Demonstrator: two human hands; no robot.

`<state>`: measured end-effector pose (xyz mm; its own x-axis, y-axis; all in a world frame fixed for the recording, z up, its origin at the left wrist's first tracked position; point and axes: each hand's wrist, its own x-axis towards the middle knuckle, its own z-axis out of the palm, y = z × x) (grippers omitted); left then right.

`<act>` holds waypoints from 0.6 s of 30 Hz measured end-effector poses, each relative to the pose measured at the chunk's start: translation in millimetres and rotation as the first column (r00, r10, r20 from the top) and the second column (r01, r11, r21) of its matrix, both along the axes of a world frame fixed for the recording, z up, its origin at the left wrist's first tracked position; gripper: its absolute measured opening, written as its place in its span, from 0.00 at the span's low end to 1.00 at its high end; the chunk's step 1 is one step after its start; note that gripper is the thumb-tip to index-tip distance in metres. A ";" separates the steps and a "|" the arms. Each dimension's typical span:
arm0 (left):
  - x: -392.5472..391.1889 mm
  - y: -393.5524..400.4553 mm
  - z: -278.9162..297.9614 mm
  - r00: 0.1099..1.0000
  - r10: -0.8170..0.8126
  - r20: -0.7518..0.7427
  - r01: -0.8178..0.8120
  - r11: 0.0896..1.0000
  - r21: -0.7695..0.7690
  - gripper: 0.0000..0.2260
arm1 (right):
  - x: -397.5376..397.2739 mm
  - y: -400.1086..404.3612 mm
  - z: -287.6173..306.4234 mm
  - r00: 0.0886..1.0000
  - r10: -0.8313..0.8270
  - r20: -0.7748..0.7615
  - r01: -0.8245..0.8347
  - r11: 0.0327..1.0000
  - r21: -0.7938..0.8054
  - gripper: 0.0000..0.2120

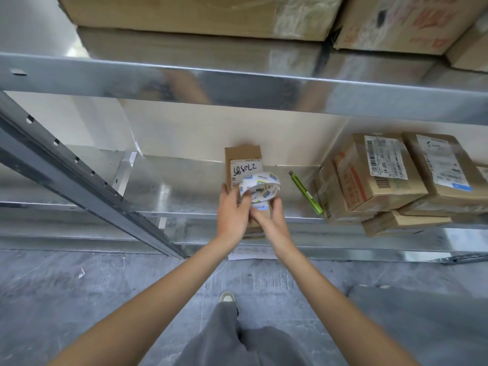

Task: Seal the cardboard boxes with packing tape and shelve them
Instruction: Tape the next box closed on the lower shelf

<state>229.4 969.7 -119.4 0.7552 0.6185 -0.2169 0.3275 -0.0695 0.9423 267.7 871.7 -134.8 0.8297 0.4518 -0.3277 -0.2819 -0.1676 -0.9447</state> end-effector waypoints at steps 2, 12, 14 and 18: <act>6.7 -8.3 2.7 0.999 -0.040 -0.027 0.041 0.997 0.067 0.12 | 7.1 -0.2 -1.3 1.000 -0.015 0.015 0.015 1.000 0.004 0.25; -3.7 18.0 13.8 0.985 -0.154 -0.080 0.173 0.901 0.397 0.15 | 8.3 -2.1 -2.0 0.991 -0.008 0.133 0.014 0.999 -0.048 0.34; -15.1 32.5 14.7 0.983 -0.125 -0.137 0.174 0.877 0.449 0.17 | 8.2 -2.2 -4.5 0.990 0.006 0.142 -0.003 1.000 -0.026 0.39; -28.7 56.8 10.6 0.976 -0.120 -0.182 0.201 0.820 0.536 0.18 | 9.5 -4.4 2.7 0.985 0.038 0.170 -0.030 0.998 -0.049 0.31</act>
